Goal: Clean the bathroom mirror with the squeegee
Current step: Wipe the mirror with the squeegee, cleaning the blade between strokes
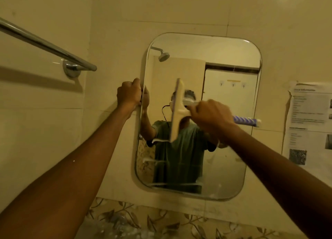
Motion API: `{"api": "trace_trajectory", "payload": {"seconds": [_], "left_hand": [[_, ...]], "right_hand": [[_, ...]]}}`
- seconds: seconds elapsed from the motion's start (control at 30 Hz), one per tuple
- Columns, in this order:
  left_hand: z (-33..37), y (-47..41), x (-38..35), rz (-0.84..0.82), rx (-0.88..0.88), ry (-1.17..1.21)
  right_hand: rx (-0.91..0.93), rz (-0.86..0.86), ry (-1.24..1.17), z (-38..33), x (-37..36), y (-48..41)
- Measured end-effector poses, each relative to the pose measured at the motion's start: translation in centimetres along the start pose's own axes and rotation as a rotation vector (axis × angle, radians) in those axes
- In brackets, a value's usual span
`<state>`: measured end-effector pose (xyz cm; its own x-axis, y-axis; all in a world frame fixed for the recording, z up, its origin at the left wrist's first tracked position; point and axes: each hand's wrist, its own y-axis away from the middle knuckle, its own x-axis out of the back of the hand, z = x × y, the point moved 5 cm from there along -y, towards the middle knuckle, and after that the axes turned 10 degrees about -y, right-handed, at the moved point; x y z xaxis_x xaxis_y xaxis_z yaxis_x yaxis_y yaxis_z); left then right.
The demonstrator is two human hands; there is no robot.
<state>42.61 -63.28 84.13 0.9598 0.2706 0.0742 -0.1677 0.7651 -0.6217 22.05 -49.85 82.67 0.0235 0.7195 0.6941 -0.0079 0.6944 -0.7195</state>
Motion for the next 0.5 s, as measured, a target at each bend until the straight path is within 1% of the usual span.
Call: {"api": "trace_trajectory", "payload": {"seconds": [0.1, 0.13, 0.23, 0.33, 0.37, 0.43, 0.5], "left_hand": [[0.1, -0.3, -0.2, 0.027, -0.048, -0.072], [0.1, -0.4, -0.2, 0.026, -0.057, -0.083], [0.2, -1.1, 0.0, -0.022, -0.057, -0.044], [1.5, -1.7, 0.5, -0.062, -0.030, 0.074], [2.3, -2.0, 0.7, -0.058, -0.027, 0.125], [4.0, -2.7, 0.8, -0.051, -0.032, 0.192], [5.1, -3.3, 0.7, -0.059, -0.020, 0.240]], "right_hand": [[-0.037, -0.019, 0.248, 5.2, 2.3, 3.3], [-0.063, -0.018, 0.282, 6.5, 2.9, 4.1], [-0.138, -0.005, 0.232, 7.9, 4.4, 5.5], [-0.028, 0.043, 0.287, 5.7, 4.5, 4.1], [-0.010, 0.058, 0.246, 4.5, 4.3, 2.9], [0.011, 0.083, 0.078, 1.7, 3.8, -0.3], [0.043, 0.130, -0.042, -2.0, 3.3, -3.6]]}}
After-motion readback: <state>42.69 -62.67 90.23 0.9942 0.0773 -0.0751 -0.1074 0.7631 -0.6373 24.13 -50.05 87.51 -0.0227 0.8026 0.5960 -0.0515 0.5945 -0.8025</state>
